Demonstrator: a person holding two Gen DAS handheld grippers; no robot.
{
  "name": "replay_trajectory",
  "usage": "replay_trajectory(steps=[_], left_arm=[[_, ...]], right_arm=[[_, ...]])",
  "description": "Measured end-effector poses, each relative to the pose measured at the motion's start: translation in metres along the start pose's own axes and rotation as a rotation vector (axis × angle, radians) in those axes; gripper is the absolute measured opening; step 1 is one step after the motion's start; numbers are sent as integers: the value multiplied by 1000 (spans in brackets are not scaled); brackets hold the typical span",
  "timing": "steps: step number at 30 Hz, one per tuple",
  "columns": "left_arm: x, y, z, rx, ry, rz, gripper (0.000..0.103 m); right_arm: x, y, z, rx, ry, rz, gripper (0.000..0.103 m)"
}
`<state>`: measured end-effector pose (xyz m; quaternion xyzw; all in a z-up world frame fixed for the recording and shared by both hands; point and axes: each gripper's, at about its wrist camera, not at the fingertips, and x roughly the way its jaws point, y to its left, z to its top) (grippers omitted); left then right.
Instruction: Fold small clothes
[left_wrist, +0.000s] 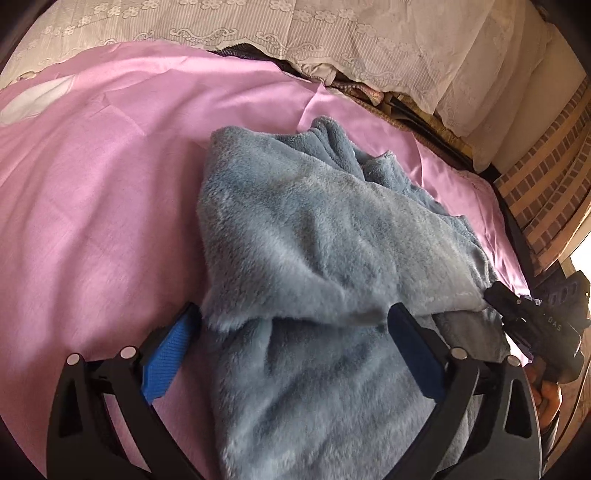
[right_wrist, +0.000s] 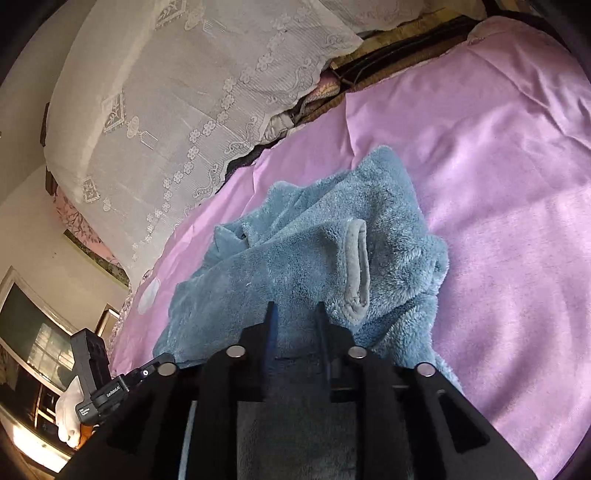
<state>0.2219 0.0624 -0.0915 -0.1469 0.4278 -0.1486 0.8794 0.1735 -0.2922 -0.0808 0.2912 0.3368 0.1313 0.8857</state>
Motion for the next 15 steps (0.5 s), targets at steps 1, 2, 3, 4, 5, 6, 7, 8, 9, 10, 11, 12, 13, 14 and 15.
replay_trajectory(steps=[1, 2, 3, 4, 5, 6, 7, 8, 9, 10, 11, 12, 13, 14, 15], left_arm=[[-6, 1, -3, -8, -14, -7, 98], [-11, 2, -6, -17, -27, -23, 98], [-17, 4, -11, -24, -38, -42, 98], [-21, 5, -15, -28, -43, -52, 98], [-27, 5, -20, -29, -49, -54, 98], [-33, 4, -25, -23, -60, -48, 98], [-38, 2, -30, -16, -68, -45, 98], [-44, 1, -37, -10, -76, -54, 98], [-50, 1, -44, -4, -79, -68, 98], [-55, 0, -53, 1, -75, -84, 98], [-60, -2, -62, 9, -66, -103, 98], [-64, -3, -68, 16, -60, -114, 98], [-70, -7, -78, 32, -53, -130, 98], [-75, -10, -86, 46, -50, -143, 98], [-80, -12, -94, 61, -44, -165, 98]], right_arm=[[-7, 1, -2, -7, -12, 1, 36], [-13, 2, -5, -19, -21, -3, 39], [-16, 3, -7, -29, -24, -10, 40], [-21, 4, -11, -45, -28, -20, 40], [-25, 6, -15, -61, -31, -28, 41], [-29, 7, -19, -73, -32, -32, 41], [-34, 10, -24, -93, -33, -36, 42], [-38, 13, -29, -115, -35, -38, 43], [-42, 16, -35, -137, -36, -40, 44], [-46, 19, -42, -169, -35, -44, 48], [-49, 22, -51, -200, -29, -52, 53], [-51, 24, -58, -218, -20, -62, 54], [-54, 24, -66, -228, -5, -62, 55], [-60, 24, -71, -223, 2, -42, 56], [-66, 22, -75, -212, -6, -22, 56]])
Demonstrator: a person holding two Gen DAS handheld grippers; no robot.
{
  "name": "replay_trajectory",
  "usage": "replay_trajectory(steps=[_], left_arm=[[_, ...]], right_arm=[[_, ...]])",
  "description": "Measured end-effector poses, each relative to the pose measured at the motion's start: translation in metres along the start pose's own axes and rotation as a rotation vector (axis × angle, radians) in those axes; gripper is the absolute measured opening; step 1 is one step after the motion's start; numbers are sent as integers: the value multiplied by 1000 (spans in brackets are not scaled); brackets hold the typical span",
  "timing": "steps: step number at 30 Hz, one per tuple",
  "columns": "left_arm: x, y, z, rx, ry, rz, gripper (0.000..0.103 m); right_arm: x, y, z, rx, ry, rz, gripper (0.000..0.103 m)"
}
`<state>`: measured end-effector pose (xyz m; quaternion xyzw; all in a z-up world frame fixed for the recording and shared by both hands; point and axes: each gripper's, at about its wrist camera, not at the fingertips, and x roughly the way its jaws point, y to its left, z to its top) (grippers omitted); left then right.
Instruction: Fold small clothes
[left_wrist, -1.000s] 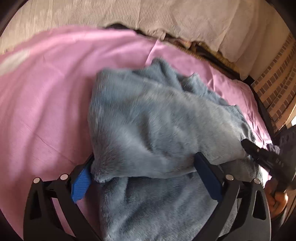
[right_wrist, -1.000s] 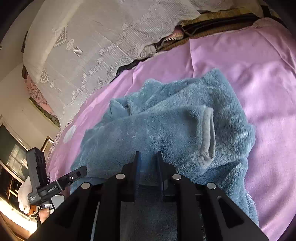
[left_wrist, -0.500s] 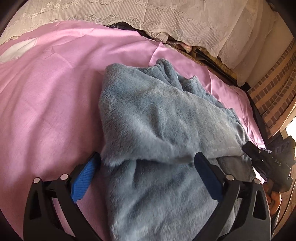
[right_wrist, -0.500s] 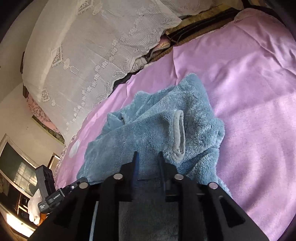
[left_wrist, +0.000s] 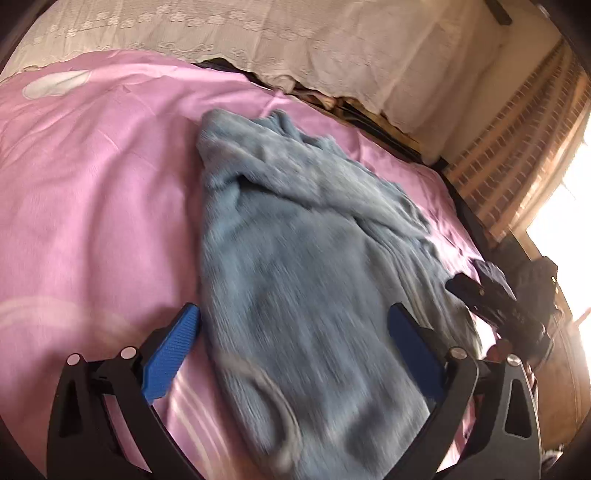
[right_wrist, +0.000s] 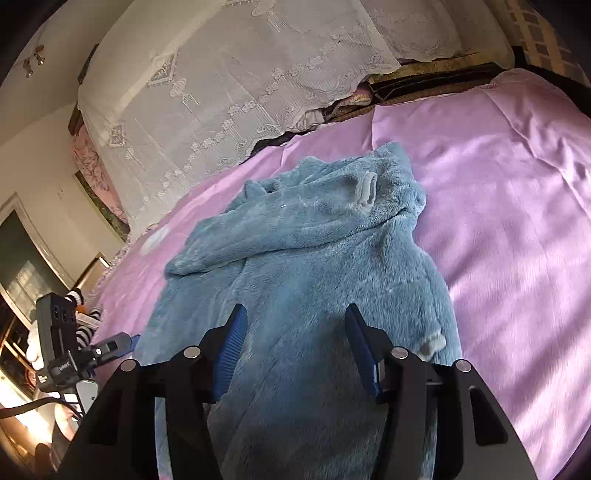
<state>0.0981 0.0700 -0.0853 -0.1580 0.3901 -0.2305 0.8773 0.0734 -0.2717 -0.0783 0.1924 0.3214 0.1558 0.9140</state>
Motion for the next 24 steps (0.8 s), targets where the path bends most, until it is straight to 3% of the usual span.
replay_trajectory(steps=[4, 8, 14, 19, 24], left_arm=[[-17, -2, -26, 0, 39, -111, 98], [-31, 0, -42, -13, 39, -170, 98], [-37, -7, -58, 36, 57, -201, 98], [-37, -3, -56, 9, 65, -225, 98], [-34, 6, -53, -42, 81, -285, 98]], right_arm=[[-30, -22, -19, 117, -34, 42, 58], [-48, -44, -34, 237, -26, 129, 58], [-73, -31, -50, 82, 55, 39, 58], [-91, -38, -57, 65, 110, -49, 63], [-89, -56, -56, 155, 147, 43, 62]])
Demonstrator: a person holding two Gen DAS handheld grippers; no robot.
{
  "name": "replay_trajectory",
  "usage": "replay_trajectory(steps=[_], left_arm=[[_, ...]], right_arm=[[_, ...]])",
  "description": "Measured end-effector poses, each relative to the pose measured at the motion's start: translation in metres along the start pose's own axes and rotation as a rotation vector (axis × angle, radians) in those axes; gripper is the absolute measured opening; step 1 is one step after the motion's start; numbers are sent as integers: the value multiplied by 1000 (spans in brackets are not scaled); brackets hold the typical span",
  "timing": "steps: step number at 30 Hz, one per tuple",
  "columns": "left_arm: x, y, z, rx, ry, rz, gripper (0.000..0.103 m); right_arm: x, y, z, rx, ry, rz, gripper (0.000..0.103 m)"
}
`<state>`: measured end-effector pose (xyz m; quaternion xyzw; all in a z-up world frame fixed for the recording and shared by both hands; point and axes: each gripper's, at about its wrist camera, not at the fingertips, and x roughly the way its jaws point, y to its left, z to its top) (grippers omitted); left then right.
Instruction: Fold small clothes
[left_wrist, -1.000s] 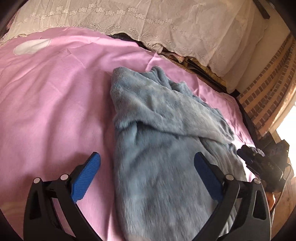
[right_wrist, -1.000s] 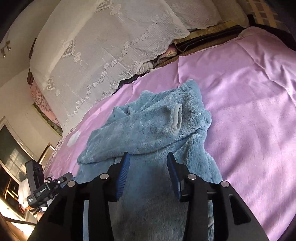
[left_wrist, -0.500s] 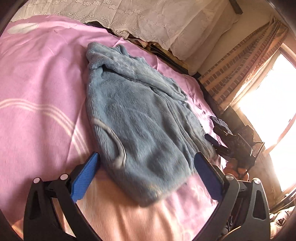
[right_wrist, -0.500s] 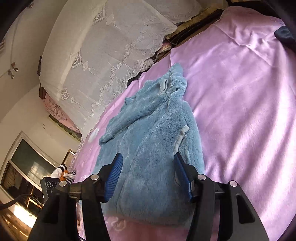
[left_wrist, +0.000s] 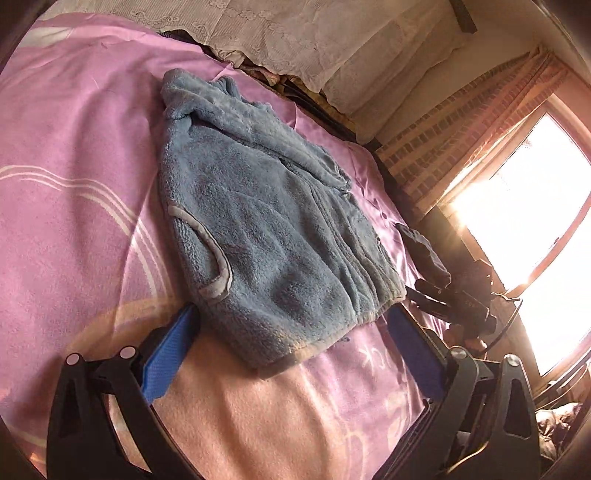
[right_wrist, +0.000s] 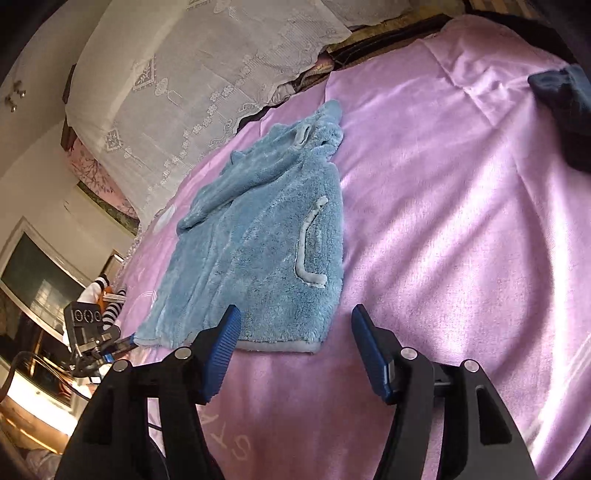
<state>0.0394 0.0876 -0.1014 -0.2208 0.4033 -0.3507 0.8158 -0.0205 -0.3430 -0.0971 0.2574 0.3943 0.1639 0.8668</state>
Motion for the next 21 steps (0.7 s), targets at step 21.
replay_trajectory(steps=[21], left_arm=[[20, 9, 4, -59, 41, -87, 62]], right_arm=[[34, 8, 6, -8, 16, 17, 32]])
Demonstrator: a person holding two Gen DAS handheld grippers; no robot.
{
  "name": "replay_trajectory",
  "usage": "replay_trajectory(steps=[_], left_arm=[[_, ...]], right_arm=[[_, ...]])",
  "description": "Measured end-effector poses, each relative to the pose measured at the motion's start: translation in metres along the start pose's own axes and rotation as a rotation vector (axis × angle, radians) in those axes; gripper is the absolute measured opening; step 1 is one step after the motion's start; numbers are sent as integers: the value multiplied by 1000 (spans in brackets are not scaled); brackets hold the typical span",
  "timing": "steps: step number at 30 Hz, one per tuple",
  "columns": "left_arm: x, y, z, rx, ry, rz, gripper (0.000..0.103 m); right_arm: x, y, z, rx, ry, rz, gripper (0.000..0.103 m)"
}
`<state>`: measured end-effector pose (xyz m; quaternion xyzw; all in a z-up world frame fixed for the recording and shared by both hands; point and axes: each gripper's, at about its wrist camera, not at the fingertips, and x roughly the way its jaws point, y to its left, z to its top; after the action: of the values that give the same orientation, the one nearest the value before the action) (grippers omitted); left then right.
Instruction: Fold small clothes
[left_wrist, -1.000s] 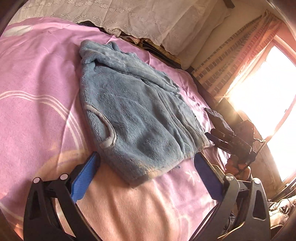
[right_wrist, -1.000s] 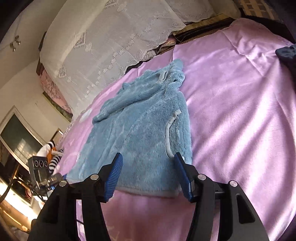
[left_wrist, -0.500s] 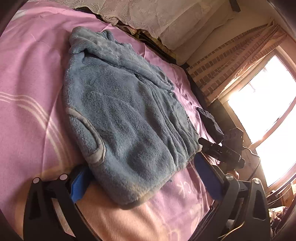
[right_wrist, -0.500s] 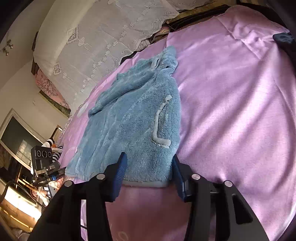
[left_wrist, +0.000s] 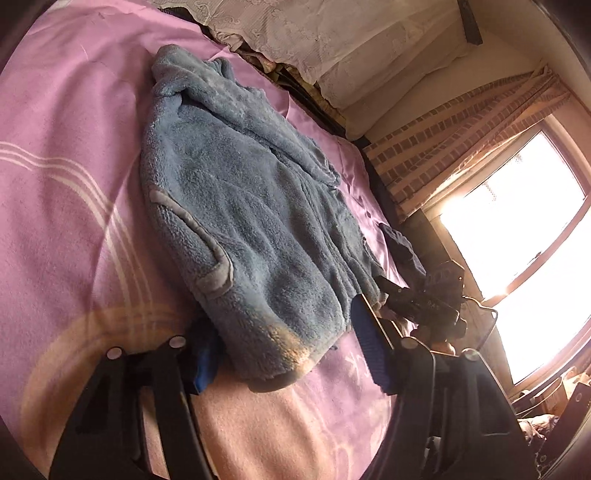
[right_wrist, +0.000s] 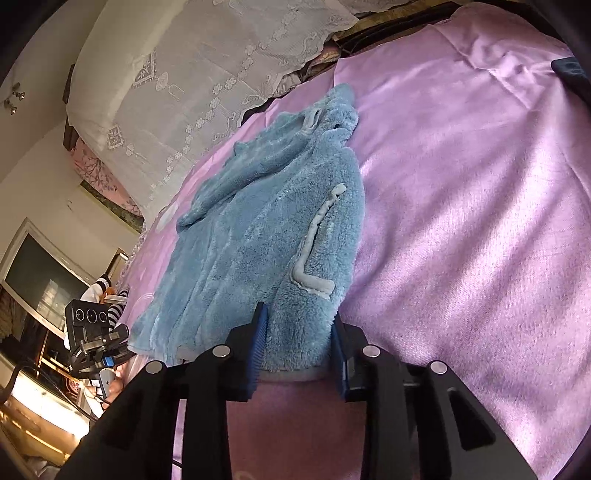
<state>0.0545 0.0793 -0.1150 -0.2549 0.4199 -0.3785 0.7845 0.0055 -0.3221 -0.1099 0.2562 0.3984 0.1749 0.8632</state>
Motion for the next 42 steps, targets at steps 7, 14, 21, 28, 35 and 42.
replay_trajectory(steps=[7, 14, 21, 28, 35, 42], left_arm=[[-1, -1, -4, 8, 4, 13, 29], [-3, -9, -1, 44, -22, 81, 20], [-16, -32, 24, 153, -88, 157, 20], [-14, -39, 56, 188, -129, 179, 20], [2, -34, 91, 175, -145, 202, 19], [24, -29, 133, 179, -159, 244, 19]], right_arm=[[0, 2, 0, -16, -14, -24, 26], [-5, 5, 0, -20, -41, -23, 17], [-19, 22, 18, -50, -102, 26, 16], [-18, 40, 45, -81, -155, 56, 16], [-1, 44, 77, -71, -169, 59, 16], [31, 46, 119, -57, -158, 56, 16]])
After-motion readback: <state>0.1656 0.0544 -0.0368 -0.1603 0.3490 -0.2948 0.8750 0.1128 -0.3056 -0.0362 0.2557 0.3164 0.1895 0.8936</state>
